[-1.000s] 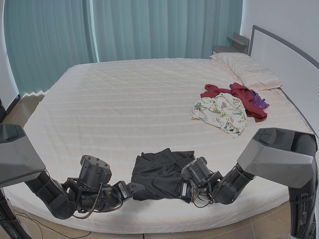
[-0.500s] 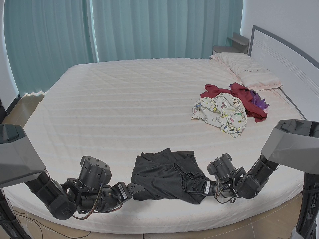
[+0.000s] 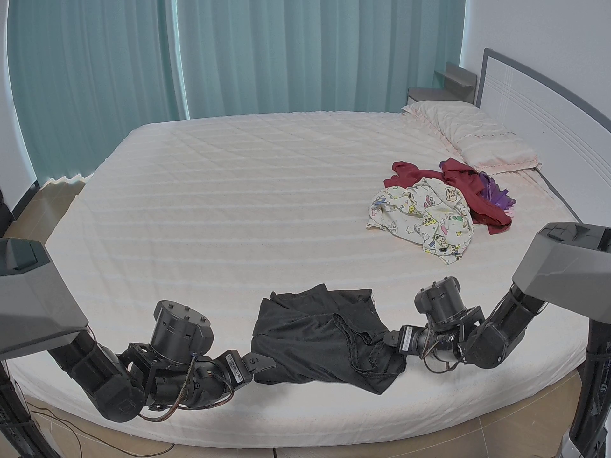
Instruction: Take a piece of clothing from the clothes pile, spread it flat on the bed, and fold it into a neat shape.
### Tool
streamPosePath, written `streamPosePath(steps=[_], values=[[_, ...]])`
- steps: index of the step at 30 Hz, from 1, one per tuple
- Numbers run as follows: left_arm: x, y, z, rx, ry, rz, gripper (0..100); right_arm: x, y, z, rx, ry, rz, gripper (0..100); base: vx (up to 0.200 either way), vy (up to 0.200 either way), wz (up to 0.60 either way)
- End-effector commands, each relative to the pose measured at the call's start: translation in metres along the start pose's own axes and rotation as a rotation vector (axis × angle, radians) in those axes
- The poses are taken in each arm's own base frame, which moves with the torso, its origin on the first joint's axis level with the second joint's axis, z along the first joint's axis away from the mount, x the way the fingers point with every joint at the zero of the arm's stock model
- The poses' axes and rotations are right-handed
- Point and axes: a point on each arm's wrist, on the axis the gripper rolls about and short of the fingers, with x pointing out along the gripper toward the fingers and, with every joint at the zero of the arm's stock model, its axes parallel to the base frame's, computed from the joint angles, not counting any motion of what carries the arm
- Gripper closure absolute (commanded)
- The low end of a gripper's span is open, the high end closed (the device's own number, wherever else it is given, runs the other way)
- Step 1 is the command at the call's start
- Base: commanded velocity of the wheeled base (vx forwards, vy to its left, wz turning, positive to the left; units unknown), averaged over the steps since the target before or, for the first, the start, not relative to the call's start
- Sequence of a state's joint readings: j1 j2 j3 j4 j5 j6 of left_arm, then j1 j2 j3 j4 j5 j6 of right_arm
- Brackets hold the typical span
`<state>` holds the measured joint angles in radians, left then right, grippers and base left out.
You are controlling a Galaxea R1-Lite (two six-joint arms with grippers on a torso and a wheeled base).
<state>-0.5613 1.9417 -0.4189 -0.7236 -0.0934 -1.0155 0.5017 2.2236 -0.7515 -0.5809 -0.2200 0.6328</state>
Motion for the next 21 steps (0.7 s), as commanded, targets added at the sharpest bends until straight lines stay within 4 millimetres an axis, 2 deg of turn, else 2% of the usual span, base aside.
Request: streamPosePath(steps=[1,4,9,21], values=[[0.001,0.0,-0.001,0.001,0.003,0.002,0,-0.004,0.011,0.02,0.022,-0.062,0.081,0,0.0,0.0,0.0],[0.0,0.0,0.0,-0.002,0.001,0.001,0,0.011,0.027,0.022,0.016,-0.07,0.123,0,0.0,0.0,0.0],[0.0,0.001,-0.001,-0.002,0.003,0.004,0,0.045,0.047,0.013,-0.02,-0.054,0.141,0,0.0,0.0,0.0],[0.0,0.002,-0.002,0.0,0.007,0.009,0,0.084,0.076,0.001,-0.206,-0.054,0.165,0,0.0,0.0,0.0]])
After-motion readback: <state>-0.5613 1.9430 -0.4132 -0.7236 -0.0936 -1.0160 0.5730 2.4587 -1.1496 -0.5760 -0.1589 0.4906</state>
